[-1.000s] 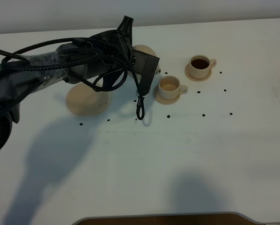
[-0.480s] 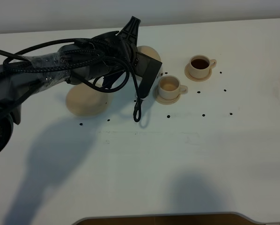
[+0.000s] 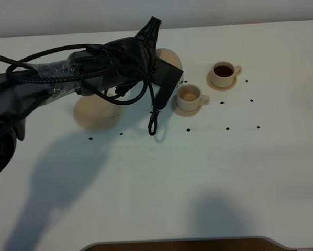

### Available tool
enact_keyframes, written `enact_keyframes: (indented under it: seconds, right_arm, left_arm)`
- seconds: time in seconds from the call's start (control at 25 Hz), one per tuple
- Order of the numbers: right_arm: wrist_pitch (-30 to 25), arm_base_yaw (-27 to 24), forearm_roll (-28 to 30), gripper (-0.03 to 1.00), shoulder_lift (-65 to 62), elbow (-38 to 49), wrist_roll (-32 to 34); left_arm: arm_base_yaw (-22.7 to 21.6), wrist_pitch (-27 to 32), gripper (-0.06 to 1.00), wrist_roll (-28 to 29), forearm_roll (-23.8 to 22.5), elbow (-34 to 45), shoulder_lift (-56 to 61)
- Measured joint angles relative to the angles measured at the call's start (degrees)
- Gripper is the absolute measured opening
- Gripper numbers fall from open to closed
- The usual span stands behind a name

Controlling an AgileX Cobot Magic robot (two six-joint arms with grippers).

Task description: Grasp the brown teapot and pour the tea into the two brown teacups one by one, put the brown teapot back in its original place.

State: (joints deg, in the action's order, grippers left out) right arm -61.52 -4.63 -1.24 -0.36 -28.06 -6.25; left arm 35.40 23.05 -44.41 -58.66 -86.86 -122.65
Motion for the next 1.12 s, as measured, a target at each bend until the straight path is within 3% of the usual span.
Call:
enact_keyframes:
  seconds: [0.88,1.12]
  right_arm:
    - [0.00,0.00,0.00,0.40,0.00,0.00,0.00]
    - [0.00,0.00,0.00,0.40,0.00,0.00,0.00]
  left_arm:
    - [2.40,0.47,0.13,0.99,-12.96,0.00,-0.12]
    - [3.13,1.07,0.13,5.83,-18.48,0.00,-1.71]
